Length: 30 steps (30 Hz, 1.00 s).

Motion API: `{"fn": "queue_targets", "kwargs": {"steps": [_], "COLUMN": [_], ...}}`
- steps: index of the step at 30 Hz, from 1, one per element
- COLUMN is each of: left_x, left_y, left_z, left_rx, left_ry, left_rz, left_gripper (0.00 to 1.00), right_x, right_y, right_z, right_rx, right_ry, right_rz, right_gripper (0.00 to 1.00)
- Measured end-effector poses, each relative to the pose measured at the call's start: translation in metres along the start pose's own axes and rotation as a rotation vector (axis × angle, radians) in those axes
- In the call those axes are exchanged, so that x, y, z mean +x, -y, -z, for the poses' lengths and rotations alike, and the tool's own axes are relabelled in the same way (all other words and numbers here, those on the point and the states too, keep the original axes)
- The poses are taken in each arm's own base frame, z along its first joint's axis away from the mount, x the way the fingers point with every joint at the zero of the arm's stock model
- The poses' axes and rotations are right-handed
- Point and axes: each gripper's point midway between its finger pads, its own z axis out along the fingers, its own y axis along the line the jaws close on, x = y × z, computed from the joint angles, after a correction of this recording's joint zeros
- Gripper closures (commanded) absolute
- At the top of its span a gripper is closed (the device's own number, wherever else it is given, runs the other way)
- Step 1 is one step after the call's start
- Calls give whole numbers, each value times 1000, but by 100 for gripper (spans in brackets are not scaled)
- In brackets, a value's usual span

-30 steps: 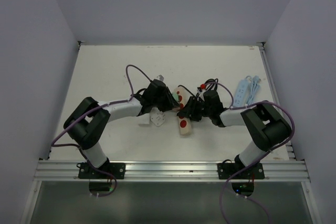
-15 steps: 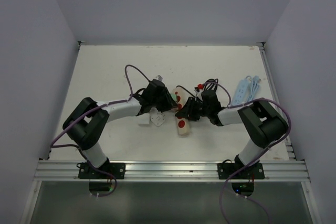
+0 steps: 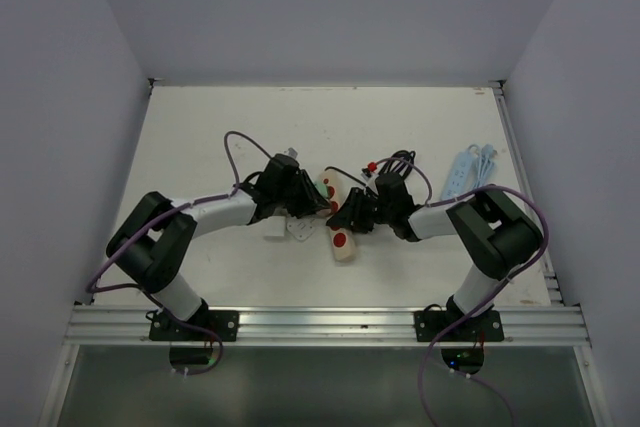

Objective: Pull the plug off the socket

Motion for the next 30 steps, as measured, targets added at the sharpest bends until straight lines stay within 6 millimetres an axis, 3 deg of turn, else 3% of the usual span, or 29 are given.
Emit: {"fn": "queue_targets", "kwargs": {"steps": [12, 30], "left_x": [4, -1], "left_y": [13, -2], "left_z": [-9, 3], "left_rx": [-69, 20], "left_ry": [106, -33], "left_rz": [-53, 54], "left_gripper": [100, 100], "right_x": [-3, 2], "right_y": [5, 0], "right_z": [3, 2], "right_rx": [13, -26], "right_ry": [8, -10], "right_rz": [-46, -32], "right_gripper": [100, 100]}}
